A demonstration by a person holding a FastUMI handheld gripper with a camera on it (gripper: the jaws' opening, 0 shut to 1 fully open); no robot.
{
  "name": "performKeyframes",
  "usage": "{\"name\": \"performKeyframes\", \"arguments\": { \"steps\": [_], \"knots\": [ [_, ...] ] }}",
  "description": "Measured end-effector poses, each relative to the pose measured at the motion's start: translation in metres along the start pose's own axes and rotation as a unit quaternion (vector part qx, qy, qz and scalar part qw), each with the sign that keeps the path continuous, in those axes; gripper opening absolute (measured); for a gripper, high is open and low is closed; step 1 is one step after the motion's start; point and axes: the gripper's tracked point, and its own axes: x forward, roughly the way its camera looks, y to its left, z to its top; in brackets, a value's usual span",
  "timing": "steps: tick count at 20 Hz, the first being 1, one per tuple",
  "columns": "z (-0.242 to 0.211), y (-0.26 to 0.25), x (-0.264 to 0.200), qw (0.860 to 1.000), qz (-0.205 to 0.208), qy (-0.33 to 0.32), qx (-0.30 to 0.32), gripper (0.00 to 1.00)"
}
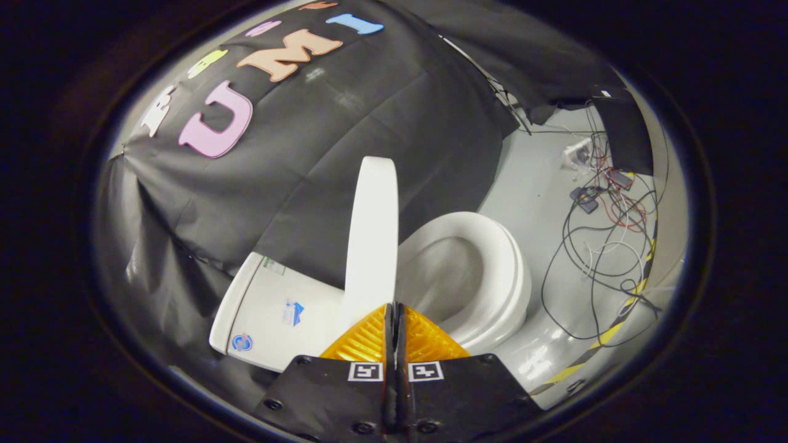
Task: Open the toilet lid.
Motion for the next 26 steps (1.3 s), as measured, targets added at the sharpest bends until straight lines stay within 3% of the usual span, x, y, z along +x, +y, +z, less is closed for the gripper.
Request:
{"name": "performKeyframes", "arguments": {
  "steps": [15, 26],
  "knots": [
    [0.002, 0.083, -0.017, 0.995, 0.003, -0.036, -0.091, 0.01],
    [-0.004, 0.110, -0.020, 0.987, 0.018, -0.058, -0.152, 0.01]
  ]
}}
